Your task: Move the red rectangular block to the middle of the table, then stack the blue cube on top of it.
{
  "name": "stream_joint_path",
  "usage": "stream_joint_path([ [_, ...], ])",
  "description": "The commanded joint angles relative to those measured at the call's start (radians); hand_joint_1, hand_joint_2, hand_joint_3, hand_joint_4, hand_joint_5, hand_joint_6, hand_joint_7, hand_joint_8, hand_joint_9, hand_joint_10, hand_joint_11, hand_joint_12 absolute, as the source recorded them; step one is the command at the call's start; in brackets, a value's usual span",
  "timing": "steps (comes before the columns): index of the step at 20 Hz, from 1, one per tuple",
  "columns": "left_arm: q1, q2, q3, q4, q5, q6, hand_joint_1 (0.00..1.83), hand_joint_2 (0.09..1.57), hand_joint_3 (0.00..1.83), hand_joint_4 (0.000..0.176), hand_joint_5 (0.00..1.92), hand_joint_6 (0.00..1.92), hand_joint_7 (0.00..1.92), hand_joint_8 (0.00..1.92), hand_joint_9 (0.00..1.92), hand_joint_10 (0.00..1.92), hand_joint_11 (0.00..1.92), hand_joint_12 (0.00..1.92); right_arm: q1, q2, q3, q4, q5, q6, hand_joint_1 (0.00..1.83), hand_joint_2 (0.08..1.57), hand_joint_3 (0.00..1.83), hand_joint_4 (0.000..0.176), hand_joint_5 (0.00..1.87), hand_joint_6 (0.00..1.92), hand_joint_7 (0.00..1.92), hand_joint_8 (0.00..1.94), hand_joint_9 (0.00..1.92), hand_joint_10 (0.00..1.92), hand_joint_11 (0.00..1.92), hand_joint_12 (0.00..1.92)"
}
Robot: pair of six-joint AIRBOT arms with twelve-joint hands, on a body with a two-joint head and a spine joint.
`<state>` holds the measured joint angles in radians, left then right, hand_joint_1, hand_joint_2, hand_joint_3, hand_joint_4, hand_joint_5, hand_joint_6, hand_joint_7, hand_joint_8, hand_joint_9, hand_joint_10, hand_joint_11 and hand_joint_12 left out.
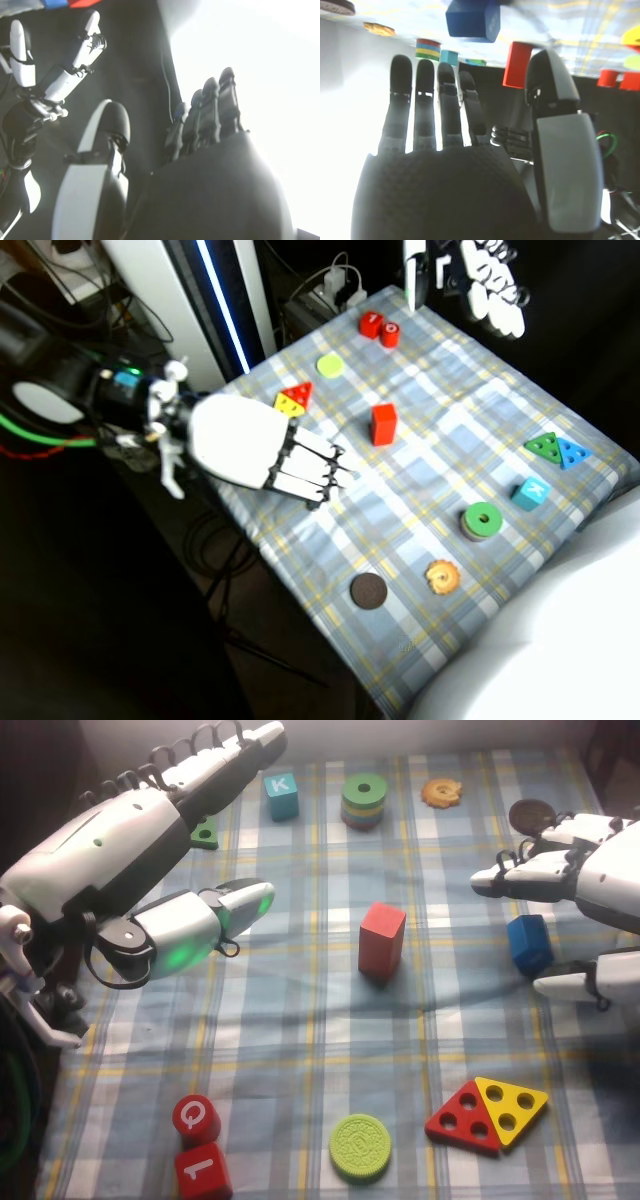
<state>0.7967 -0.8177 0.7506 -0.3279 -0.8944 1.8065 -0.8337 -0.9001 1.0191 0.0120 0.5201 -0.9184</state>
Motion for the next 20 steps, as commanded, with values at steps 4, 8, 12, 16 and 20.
stream_joint_path([
  [4,0.001,0.005,-0.003,0.022,-0.129,-0.005,0.72,1.39,0.00,0.024,0.00,0.00,0.00,0.00,0.00,0.00,0.00,0.00,-0.022,-0.003,0.020,0.075,0.131,-0.002,0.70,1.17,0.00,0.000,0.35,0.16,0.38,0.34,0.00,1.23,0.00,1.59],
  [8,0.007,0.005,-0.004,0.016,-0.134,-0.007,0.70,1.39,0.00,0.023,0.00,0.00,0.00,0.00,0.00,0.00,0.00,0.00,-0.050,-0.005,0.029,0.148,0.166,-0.013,0.67,1.19,0.00,0.000,0.11,0.65,0.17,0.83,0.00,1.29,0.00,1.76],
  [12,0.008,0.005,-0.004,0.011,-0.134,-0.007,0.72,1.39,0.00,0.018,0.00,0.00,0.00,0.00,0.00,0.00,0.00,0.00,-0.060,-0.017,0.036,0.173,0.176,-0.014,0.61,1.19,0.00,0.000,0.08,0.79,0.18,0.84,0.00,1.29,0.00,1.80],
  [16,0.010,0.004,-0.004,0.008,-0.136,-0.007,0.64,1.41,0.00,0.026,0.00,0.00,0.00,0.00,0.00,0.00,0.00,0.00,-0.073,-0.031,0.042,0.189,0.179,-0.014,0.63,1.18,0.00,0.000,0.06,0.92,0.17,1.00,0.00,1.37,0.00,1.85],
  [20,0.012,0.004,-0.004,0.006,-0.137,-0.007,0.70,1.40,0.00,0.018,0.00,0.00,0.00,0.00,0.00,0.00,0.00,0.00,-0.085,-0.047,0.054,0.205,0.178,-0.014,0.68,1.17,0.00,0.000,0.06,0.94,0.21,1.00,0.02,1.40,0.00,1.88],
])
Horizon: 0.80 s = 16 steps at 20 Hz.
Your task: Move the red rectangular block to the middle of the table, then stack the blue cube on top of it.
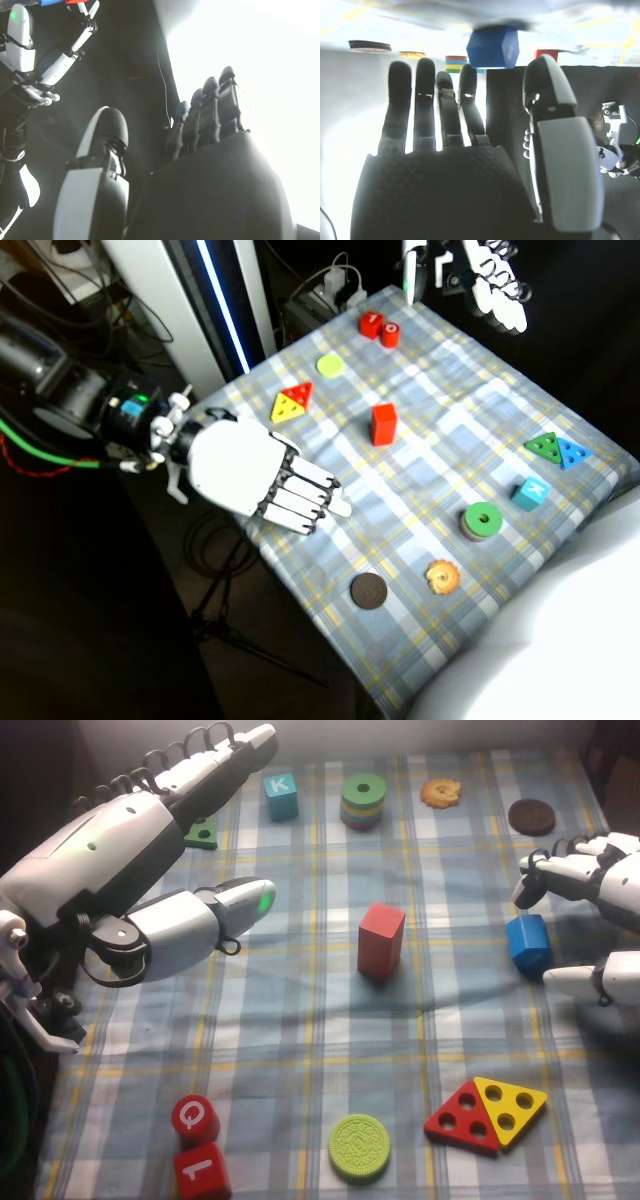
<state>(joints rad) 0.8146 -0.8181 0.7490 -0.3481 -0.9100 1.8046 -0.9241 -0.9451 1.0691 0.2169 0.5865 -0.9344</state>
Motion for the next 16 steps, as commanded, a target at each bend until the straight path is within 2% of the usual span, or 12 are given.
stream_joint_path([
  [1,-0.006,0.005,-0.003,0.027,-0.121,-0.005,0.68,1.40,0.00,0.019,0.00,0.00,0.00,0.00,0.00,0.00,0.00,0.00,0.005,-0.005,0.008,0.003,0.110,0.002,0.69,1.17,0.00,0.000,0.07,0.96,0.22,1.02,0.03,1.43,0.00,1.89],
  [3,-0.005,0.005,-0.003,0.027,-0.121,-0.005,0.70,1.40,0.00,0.013,0.00,0.00,0.00,0.00,0.00,0.00,0.00,0.00,0.004,-0.010,0.013,0.007,0.105,0.002,0.69,1.18,0.00,0.000,0.10,0.96,0.23,0.97,0.03,1.39,0.00,1.85],
  [6,-0.005,0.004,-0.003,0.027,-0.121,-0.005,0.69,1.40,0.00,0.010,0.00,0.00,0.00,0.00,0.00,0.00,0.00,0.00,0.004,-0.017,0.019,0.008,0.096,0.002,0.71,1.19,0.00,0.000,0.14,0.95,0.22,1.05,0.03,1.49,0.00,1.90],
  [7,-0.005,0.004,-0.003,0.027,-0.121,-0.005,0.64,1.41,0.01,0.023,0.00,0.00,0.00,0.00,0.00,0.00,0.00,0.00,0.004,-0.023,0.022,0.008,0.095,0.002,0.68,1.20,0.00,0.000,0.15,0.92,0.21,1.04,0.01,1.49,0.00,1.89],
  [8,-0.005,0.004,-0.002,0.027,-0.121,-0.005,0.64,1.42,0.01,0.030,0.00,0.00,0.00,0.00,0.00,0.00,0.00,0.00,0.004,-0.026,0.023,0.008,0.095,0.002,0.66,1.20,0.00,0.000,0.19,0.87,0.25,0.98,0.02,1.43,0.00,1.85],
  [9,-0.005,0.003,-0.002,0.027,-0.121,-0.005,0.65,1.41,0.00,0.014,0.00,0.00,0.00,0.00,0.00,0.00,0.00,0.00,0.005,-0.032,0.025,0.008,0.094,0.002,0.67,1.20,0.00,0.000,0.26,0.81,0.31,0.94,0.05,1.42,0.00,1.84],
  [11,-0.005,0.003,-0.002,0.026,-0.121,-0.005,0.64,1.41,0.00,0.012,0.00,0.00,0.00,0.00,0.00,0.00,0.00,0.00,0.009,-0.035,0.027,0.007,0.092,0.002,0.74,1.23,0.00,0.000,0.47,0.73,0.52,0.87,0.18,1.32,0.00,1.75],
  [12,-0.005,0.003,-0.002,0.026,-0.121,-0.005,0.67,1.41,0.00,0.012,0.00,0.00,0.00,0.00,0.00,0.00,0.00,0.00,0.012,-0.035,0.026,0.006,0.092,0.002,1.05,1.26,0.00,0.000,0.62,1.25,0.71,1.33,0.28,1.36,0.00,1.81],
  [13,-0.003,0.003,-0.002,0.023,-0.122,-0.005,0.69,1.41,0.00,0.009,0.00,0.00,0.00,0.00,0.00,0.00,0.00,0.00,0.016,-0.035,0.025,-0.004,0.093,0.002,1.10,1.28,0.00,0.017,0.65,1.41,0.73,1.42,0.35,1.34,0.00,1.80],
  [14,-0.002,0.003,-0.002,0.021,-0.122,-0.005,0.69,1.40,0.00,0.008,0.00,0.00,0.00,0.00,0.00,0.00,0.00,0.00,0.022,-0.030,0.019,-0.019,0.093,0.002,1.10,1.29,0.00,0.024,0.64,1.46,0.71,1.49,0.36,1.36,0.00,1.82],
  [15,-0.001,0.003,-0.002,0.021,-0.123,-0.005,0.67,1.41,0.00,0.017,0.00,0.00,0.00,0.00,0.00,0.00,0.00,0.00,0.028,-0.021,0.010,-0.036,0.093,0.002,1.10,1.31,0.00,0.000,0.61,1.46,0.70,1.56,0.34,1.42,0.00,1.84],
  [16,-0.001,0.003,-0.002,0.021,-0.123,-0.005,0.67,1.41,0.00,0.013,0.00,0.00,0.00,0.00,0.00,0.00,0.00,0.00,0.029,-0.010,0.001,-0.046,0.094,0.002,1.10,1.31,0.00,0.000,0.59,1.47,0.71,1.56,0.34,1.43,0.00,1.85],
])
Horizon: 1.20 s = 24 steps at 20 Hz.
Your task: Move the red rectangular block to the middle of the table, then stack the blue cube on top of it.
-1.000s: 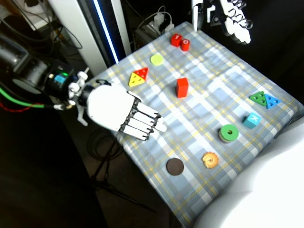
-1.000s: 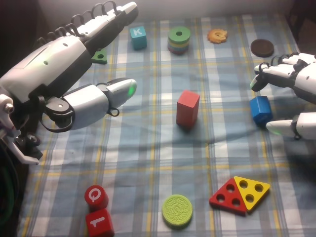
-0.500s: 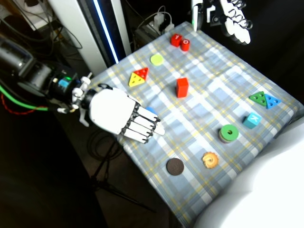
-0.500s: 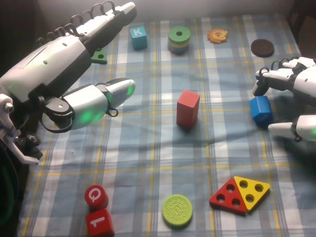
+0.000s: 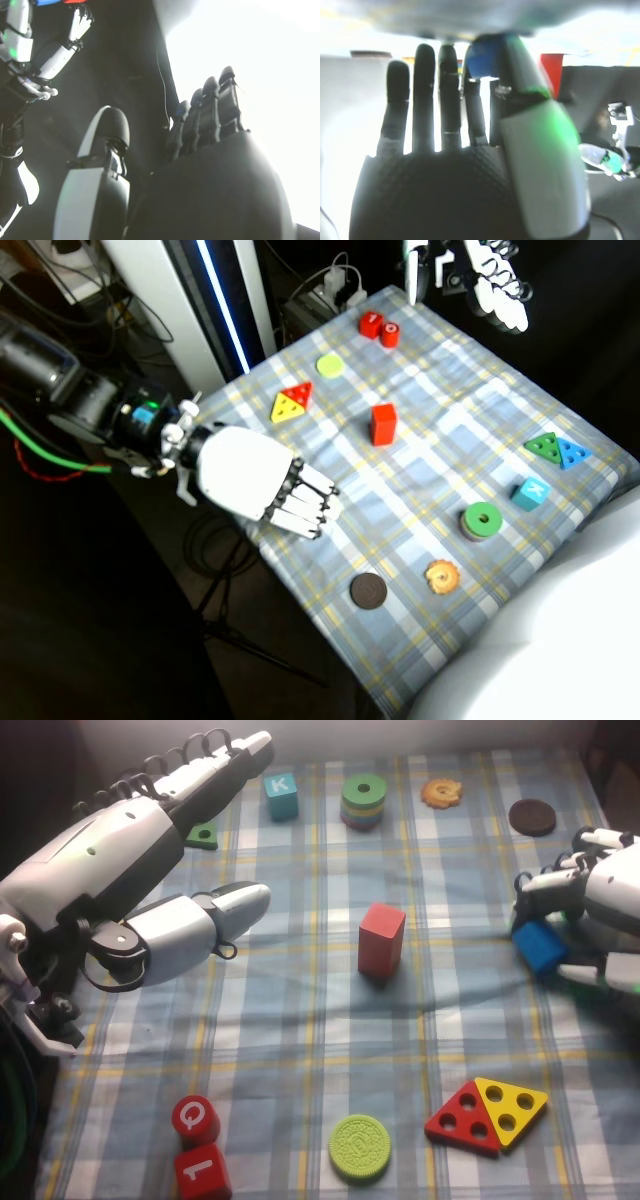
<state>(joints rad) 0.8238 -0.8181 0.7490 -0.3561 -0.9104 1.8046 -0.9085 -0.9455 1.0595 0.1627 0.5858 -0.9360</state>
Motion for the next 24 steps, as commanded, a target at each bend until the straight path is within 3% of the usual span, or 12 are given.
stream_joint_path([
  [1,-0.010,0.003,-0.002,0.029,-0.123,-0.005,0.68,1.41,0.00,0.018,0.00,0.00,0.00,0.00,0.00,0.00,0.00,0.00,0.015,0.012,-0.008,-0.012,0.105,0.003,1.10,1.31,0.00,0.000,0.58,1.48,0.71,1.57,0.35,1.44,0.00,1.84],
  [6,-0.007,0.003,-0.002,0.025,-0.123,-0.005,0.68,1.41,0.00,0.007,0.00,0.00,0.00,0.00,0.00,0.00,0.00,0.00,0.036,0.119,-0.109,-0.143,0.162,0.003,1.16,1.27,0.00,0.000,0.66,1.31,0.79,1.51,0.44,1.57,0.00,1.92],
  [8,-0.002,0.004,-0.002,0.018,-0.126,-0.005,0.62,1.41,0.00,0.013,0.00,0.00,0.00,0.00,0.00,0.00,0.00,0.00,0.062,0.137,-0.132,-0.200,0.164,0.004,1.16,1.26,0.00,0.000,0.66,1.31,0.80,1.50,0.47,1.59,0.01,1.92],
  [9,0.003,0.004,-0.002,0.012,-0.130,-0.005,0.59,1.42,0.00,0.026,0.00,0.00,0.00,0.00,0.00,0.00,0.00,0.00,0.078,0.143,-0.141,-0.237,0.164,0.009,1.16,1.27,0.00,0.000,0.64,1.34,0.80,1.50,0.47,1.56,0.00,1.92],
  [13,0.022,0.005,-0.003,-0.006,-0.142,-0.005,0.69,1.40,0.00,0.015,0.00,0.00,0.00,0.00,0.00,0.00,0.00,0.00,0.157,0.131,-0.144,-0.359,0.158,0.060,1.16,1.25,0.00,0.000,0.69,1.28,0.80,1.47,0.48,1.52,0.01,1.87],
  [14,0.023,0.005,-0.003,-0.008,-0.142,-0.005,0.72,1.40,0.00,0.003,0.00,0.00,0.00,0.00,0.00,0.00,0.00,0.00,0.174,0.121,-0.143,-0.377,0.151,0.060,1.16,1.25,0.00,0.000,0.68,1.31,0.80,1.46,0.46,1.53,0.00,1.88],
  [18,0.041,0.006,-0.006,-0.022,-0.164,-0.005,0.77,1.40,0.00,0.012,0.00,0.00,0.00,0.00,0.00,0.00,0.00,0.00,0.257,0.046,-0.115,-0.445,0.095,0.060,1.16,1.26,0.00,0.000,0.67,1.30,0.80,1.49,0.47,1.55,0.01,1.91],
  [20,0.047,0.006,-0.007,-0.028,-0.171,-0.005,0.96,1.41,0.00,0.005,0.01,0.00,0.00,0.00,0.00,0.00,0.00,0.00,0.280,0.020,-0.101,-0.457,0.080,0.060,1.19,1.24,0.00,0.000,0.73,1.17,0.81,1.52,0.44,1.59,0.00,1.92],
  [21,0.048,0.006,-0.008,-0.030,-0.172,-0.005,1.02,1.42,0.00,0.011,0.01,0.00,0.00,0.00,0.00,0.00,0.00,0.00,0.287,0.012,-0.095,-0.458,0.076,0.060,1.18,1.25,0.00,0.000,0.73,1.19,0.78,1.55,0.39,1.59,0.00,1.91],
  [24,0.050,0.006,-0.008,-0.031,-0.173,-0.005,1.30,1.41,0.00,0.001,0.02,0.00,0.00,0.00,0.00,0.00,0.00,0.00,0.308,-0.009,-0.079,-0.461,0.062,0.057,1.20,1.24,0.00,0.000,0.74,1.16,0.80,1.54,0.42,1.64,0.00,1.92],
])
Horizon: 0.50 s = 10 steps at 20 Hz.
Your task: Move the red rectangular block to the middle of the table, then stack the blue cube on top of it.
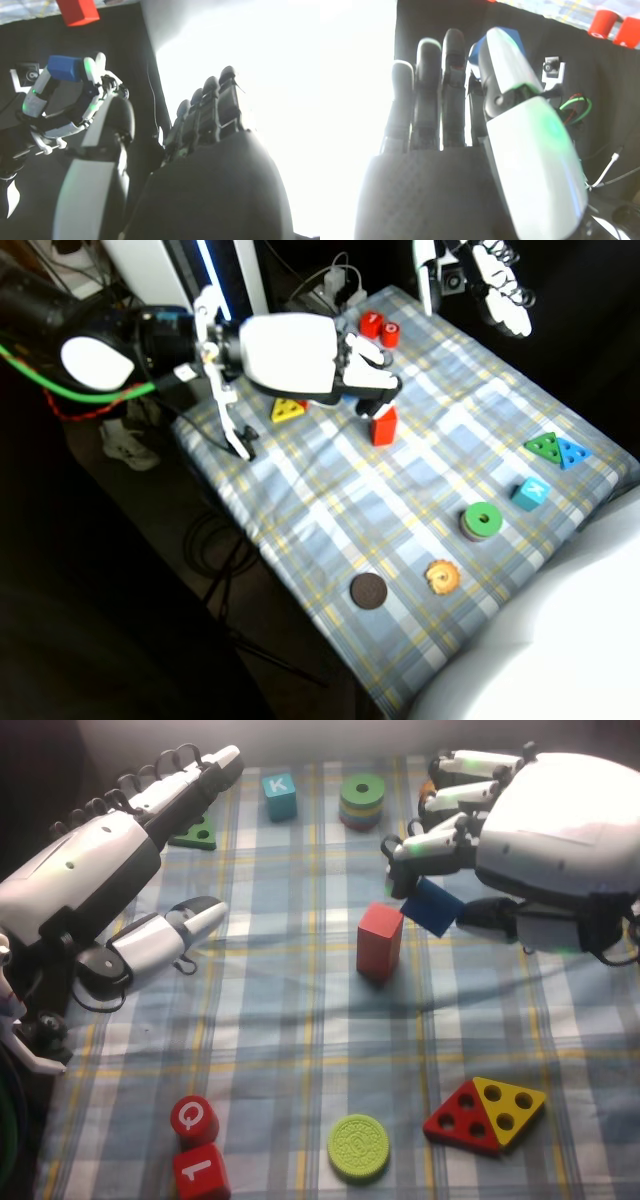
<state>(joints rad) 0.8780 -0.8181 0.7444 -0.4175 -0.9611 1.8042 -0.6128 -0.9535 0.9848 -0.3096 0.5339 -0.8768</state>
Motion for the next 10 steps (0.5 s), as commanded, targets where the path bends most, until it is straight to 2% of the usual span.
stream_joint_path([
  [1,-0.004,0.006,-0.004,0.030,-0.123,-0.005,1.35,1.40,0.00,0.004,0.01,0.00,0.00,0.00,0.00,0.00,0.00,0.00,0.020,-0.009,0.000,0.011,0.109,-0.006,1.20,1.24,0.00,0.000,0.74,1.16,0.81,1.52,0.42,1.65,0.00,1.92],
  [3,-0.003,0.006,-0.004,0.029,-0.123,-0.005,1.40,1.40,0.00,0.000,0.02,0.00,0.00,0.00,0.00,0.00,0.00,0.00,0.032,-0.026,0.012,0.011,0.100,-0.009,1.18,1.25,0.00,0.000,0.72,1.22,0.80,1.53,0.43,1.67,0.02,1.92],
  [6,0.006,0.005,-0.005,0.021,-0.134,-0.005,1.44,1.42,0.00,0.000,0.04,0.01,0.00,0.00,0.00,0.00,0.00,0.00,0.047,-0.056,0.033,0.012,0.083,-0.009,1.16,1.26,0.00,0.000,0.68,1.32,0.81,1.46,0.50,1.60,0.05,1.92],
  [7,0.010,0.005,-0.006,0.016,-0.142,-0.005,1.52,1.41,0.00,0.004,0.04,0.00,0.00,0.00,0.00,0.00,0.00,0.00,0.054,-0.072,0.042,0.012,0.075,-0.012,1.17,1.23,0.00,0.000,0.74,1.22,0.84,1.42,0.52,1.56,0.04,1.92],
  [8,0.014,0.005,-0.007,0.014,-0.147,-0.005,1.52,1.41,0.00,0.004,0.04,0.00,0.00,0.00,0.00,0.00,0.00,0.00,0.059,-0.081,0.049,0.013,0.068,-0.016,1.17,1.23,0.00,0.000,0.74,1.22,0.84,1.42,0.52,1.56,0.04,1.92],
  [10,0.017,0.005,-0.008,0.011,-0.150,-0.005,1.60,1.39,0.00,0.000,0.05,0.00,0.00,0.00,0.00,0.00,0.00,0.00,0.067,-0.093,0.056,0.014,0.060,-0.020,1.19,1.20,0.00,0.000,0.82,1.09,0.86,1.39,0.52,1.54,0.03,1.92],
])
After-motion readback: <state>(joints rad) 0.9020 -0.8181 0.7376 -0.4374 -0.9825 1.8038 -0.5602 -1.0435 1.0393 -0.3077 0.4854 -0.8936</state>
